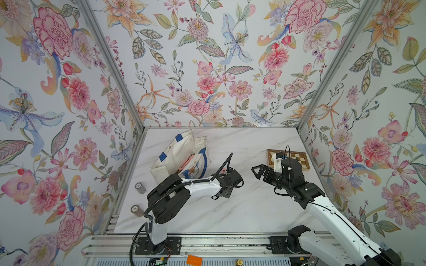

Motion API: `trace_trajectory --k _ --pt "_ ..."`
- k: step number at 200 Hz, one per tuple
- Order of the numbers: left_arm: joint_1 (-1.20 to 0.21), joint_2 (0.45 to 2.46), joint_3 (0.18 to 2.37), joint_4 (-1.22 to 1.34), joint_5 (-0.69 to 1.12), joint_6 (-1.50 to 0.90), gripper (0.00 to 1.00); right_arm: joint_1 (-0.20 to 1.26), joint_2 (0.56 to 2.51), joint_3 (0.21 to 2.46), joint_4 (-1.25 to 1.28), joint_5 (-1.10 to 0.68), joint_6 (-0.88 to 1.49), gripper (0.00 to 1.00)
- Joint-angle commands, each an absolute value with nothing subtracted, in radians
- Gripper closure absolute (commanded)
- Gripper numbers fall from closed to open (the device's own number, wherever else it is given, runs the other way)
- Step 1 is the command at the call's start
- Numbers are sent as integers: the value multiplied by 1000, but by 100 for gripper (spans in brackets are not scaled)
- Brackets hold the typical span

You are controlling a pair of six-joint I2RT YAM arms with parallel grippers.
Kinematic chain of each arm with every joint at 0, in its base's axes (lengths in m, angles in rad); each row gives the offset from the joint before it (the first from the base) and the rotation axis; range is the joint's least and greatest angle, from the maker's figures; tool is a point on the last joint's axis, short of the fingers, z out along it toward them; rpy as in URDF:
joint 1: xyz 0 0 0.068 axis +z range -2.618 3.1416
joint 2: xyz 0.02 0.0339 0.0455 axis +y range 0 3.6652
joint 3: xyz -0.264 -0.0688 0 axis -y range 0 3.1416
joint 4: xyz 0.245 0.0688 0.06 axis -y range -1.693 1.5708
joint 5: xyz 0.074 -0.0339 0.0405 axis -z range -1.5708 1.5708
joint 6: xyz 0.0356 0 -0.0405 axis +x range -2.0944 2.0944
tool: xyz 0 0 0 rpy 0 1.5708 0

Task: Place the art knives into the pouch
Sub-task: Pick up the utility knife at the center of the board.

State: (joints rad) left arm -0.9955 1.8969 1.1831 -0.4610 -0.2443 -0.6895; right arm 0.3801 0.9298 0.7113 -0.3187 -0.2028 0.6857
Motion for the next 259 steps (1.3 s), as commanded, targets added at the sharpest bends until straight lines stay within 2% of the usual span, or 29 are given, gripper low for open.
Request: trace_trajectory --k 1,82,113,205,259 --pt "-1008 1929 1203 -489 -274 -700 61 373 929 706 -328 -209 683 1" --pt "-1005 1951 1196 -482 -254 -690 58 342 935 692 -326 -225 703 1" --pt "-996 1946 1190 -474 -236 -684 60 339 933 693 -327 -225 703 1" --pt "-907 1878 1089 -350 -32 -676 63 325 933 686 -327 -228 701 1" --pt "-872 1864 1067 -333 24 -664 59 313 931 675 -326 -233 701 1"
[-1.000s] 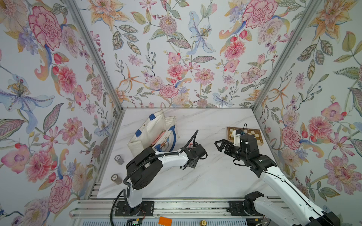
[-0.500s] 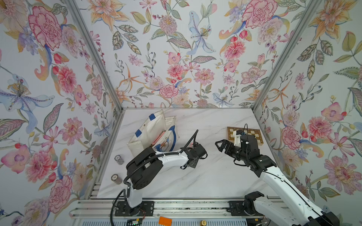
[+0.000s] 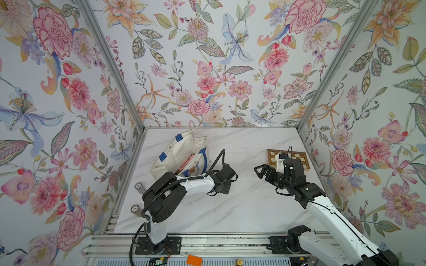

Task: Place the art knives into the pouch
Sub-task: Pick up the utility knife at the center of the board.

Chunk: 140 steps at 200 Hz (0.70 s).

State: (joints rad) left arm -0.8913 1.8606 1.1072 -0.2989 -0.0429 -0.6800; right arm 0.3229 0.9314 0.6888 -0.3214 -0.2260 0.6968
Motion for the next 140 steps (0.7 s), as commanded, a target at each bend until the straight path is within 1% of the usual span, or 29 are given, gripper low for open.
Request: trace_trajectory --k 1,22,45,81,102,140 --pt "-872 1864 1067 -331 26 -664 59 313 931 674 -326 -234 701 1" --pt "-858 1868 1051 -306 65 -662 53 307 930 670 -327 -237 701 1" --pt "-858 1881 1061 -330 33 -649 52 302 925 666 -327 -239 701 1" --pt "-857 1910 1078 -339 32 -647 58 293 922 663 -327 -244 699 1" --pt "-858 1923 1087 -350 22 -647 63 289 919 660 -327 -247 699 1" --pt "-858 1961 1106 -389 -14 -658 64 287 911 655 -327 -249 698 1"
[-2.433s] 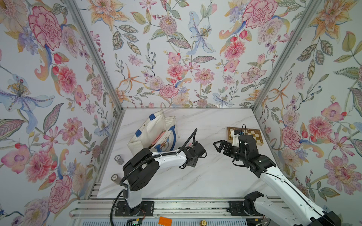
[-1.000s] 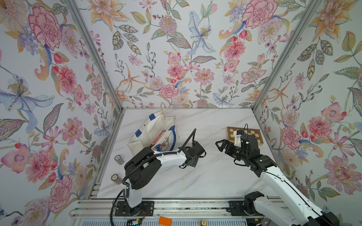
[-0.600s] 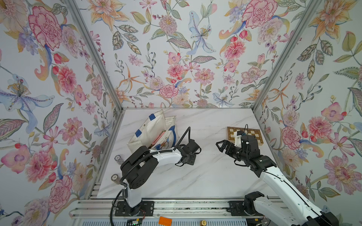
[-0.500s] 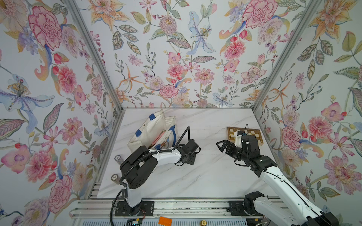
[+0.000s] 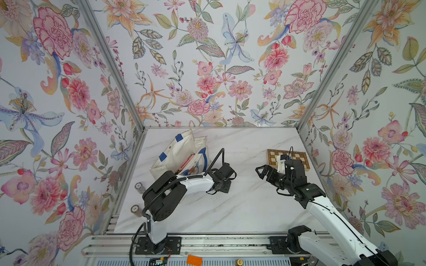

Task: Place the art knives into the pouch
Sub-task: Pick up the utility knife at the center of the board.

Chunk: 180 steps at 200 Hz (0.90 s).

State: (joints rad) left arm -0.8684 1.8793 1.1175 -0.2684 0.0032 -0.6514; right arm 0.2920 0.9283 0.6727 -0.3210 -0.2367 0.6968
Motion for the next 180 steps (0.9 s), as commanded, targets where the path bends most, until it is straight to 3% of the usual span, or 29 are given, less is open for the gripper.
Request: trace_trajectory --k 1,56,180 --pt "-858 1961 1106 -389 -14 -660 64 287 911 655 -327 -249 698 1" --pt "-860 1967 1113 -395 -24 -667 70 285 913 658 -326 -249 692 1" --pt "-859 1778 1210 -455 -72 -631 78 285 912 663 -310 -269 707 1"
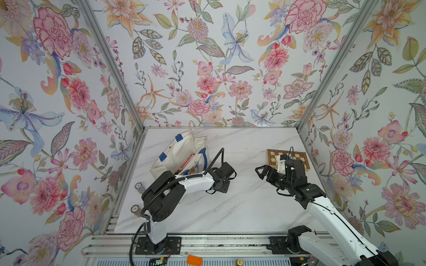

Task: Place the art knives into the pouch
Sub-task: Pick up the utility knife at the center of the board.

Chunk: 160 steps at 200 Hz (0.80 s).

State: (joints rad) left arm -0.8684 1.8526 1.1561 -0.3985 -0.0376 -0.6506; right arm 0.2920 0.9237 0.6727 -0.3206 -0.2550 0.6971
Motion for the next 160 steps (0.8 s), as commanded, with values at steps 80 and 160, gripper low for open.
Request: trace_trajectory --k 80,160 --pt "-859 1661 1439 -623 -132 -551 81 287 926 662 -259 -288 716 1" --pt "-744 1598 1672 -787 -159 -455 83 285 994 700 -224 -305 697 1"
